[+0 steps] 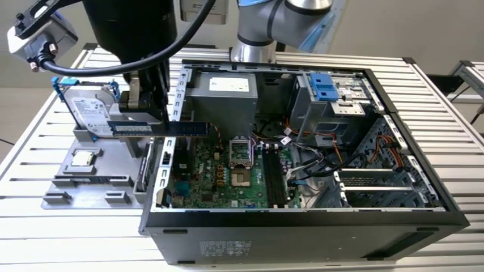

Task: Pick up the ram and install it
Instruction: 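Pick up the ram and move it above insertion slot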

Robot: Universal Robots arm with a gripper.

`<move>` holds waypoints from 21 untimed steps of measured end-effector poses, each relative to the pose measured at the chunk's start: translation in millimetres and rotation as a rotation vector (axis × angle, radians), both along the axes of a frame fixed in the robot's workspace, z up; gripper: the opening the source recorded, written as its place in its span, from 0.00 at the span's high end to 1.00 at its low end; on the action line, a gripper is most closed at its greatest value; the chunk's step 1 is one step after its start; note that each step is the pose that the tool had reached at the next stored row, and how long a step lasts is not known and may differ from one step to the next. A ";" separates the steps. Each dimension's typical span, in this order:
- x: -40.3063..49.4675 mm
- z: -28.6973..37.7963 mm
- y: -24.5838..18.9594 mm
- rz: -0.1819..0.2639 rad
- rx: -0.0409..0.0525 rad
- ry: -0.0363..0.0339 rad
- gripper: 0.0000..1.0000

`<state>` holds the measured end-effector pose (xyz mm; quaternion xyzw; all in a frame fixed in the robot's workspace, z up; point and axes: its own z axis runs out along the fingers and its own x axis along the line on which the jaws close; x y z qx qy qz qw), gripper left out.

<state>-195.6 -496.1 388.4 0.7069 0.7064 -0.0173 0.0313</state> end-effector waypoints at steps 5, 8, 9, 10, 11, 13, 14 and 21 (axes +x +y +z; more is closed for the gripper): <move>6.5 0.0 0.0 0.000 0.0000 0.0000 1.00; 10.3 0.0 0.0 0.000 0.0000 0.0000 1.00; 11.7 0.0 0.0 0.000 0.0000 0.0000 1.00; 13.0 0.0 0.0 0.000 0.0000 0.0000 1.00; 14.4 0.0 0.0 0.000 0.0000 0.0000 1.00; 17.1 0.0 0.0 0.000 0.0001 0.0000 1.00; 18.6 0.0 0.0 0.000 0.0000 0.0001 1.00; 28.9 0.0 0.0 0.000 0.0000 0.0000 1.00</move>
